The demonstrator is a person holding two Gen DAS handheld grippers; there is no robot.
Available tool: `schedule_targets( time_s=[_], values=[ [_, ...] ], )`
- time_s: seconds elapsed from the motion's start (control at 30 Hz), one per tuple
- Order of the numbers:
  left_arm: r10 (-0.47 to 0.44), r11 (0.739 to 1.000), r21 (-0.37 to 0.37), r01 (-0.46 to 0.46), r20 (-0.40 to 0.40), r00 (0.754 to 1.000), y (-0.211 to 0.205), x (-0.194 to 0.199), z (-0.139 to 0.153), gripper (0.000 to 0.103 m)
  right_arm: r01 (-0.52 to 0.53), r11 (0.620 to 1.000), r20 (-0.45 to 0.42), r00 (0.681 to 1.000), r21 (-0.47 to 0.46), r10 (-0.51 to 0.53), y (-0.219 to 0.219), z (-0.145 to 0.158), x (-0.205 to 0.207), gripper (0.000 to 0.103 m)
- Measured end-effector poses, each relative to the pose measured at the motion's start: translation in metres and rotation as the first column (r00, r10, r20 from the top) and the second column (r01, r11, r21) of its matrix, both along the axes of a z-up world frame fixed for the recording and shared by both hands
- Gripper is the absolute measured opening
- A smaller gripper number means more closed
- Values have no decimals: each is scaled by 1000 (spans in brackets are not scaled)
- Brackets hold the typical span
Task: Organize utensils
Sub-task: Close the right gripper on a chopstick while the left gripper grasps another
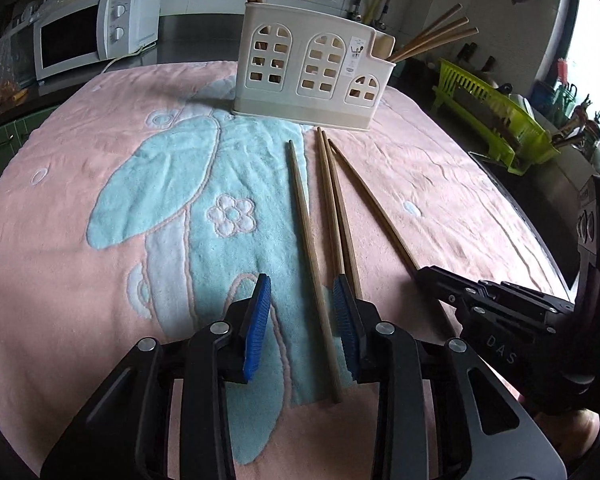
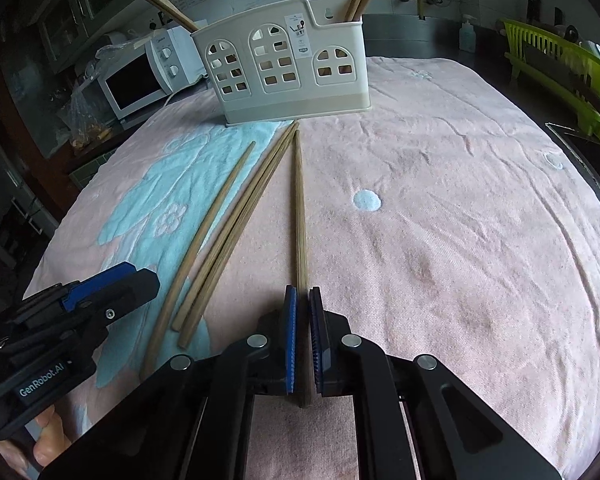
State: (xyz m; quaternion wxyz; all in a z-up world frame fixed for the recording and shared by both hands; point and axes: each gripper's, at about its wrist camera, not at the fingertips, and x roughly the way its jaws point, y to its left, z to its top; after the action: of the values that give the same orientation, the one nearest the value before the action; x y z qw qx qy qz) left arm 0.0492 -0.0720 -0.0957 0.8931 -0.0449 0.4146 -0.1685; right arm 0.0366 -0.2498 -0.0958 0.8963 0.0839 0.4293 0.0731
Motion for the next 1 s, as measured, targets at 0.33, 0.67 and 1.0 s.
schedule_targets(
  time_s=[0.33, 0.67, 1.0],
  values=[
    [-19, 999, 41, 20, -20, 1000, -10, 3, -10, 20, -4, 1000, 0, 1000, 12, 4, -1, -1, 0, 7],
    [-4, 995, 99, 5, -12, 1000, -2, 8, -10, 13, -7, 1000, -4, 1000, 12, 7, -1, 0, -1, 7],
    [-26, 996, 83, 27, -10, 1000, -4, 3, -11, 13, -22, 999, 4, 1000, -36, 22, 4, -1, -3, 7]
  ],
)
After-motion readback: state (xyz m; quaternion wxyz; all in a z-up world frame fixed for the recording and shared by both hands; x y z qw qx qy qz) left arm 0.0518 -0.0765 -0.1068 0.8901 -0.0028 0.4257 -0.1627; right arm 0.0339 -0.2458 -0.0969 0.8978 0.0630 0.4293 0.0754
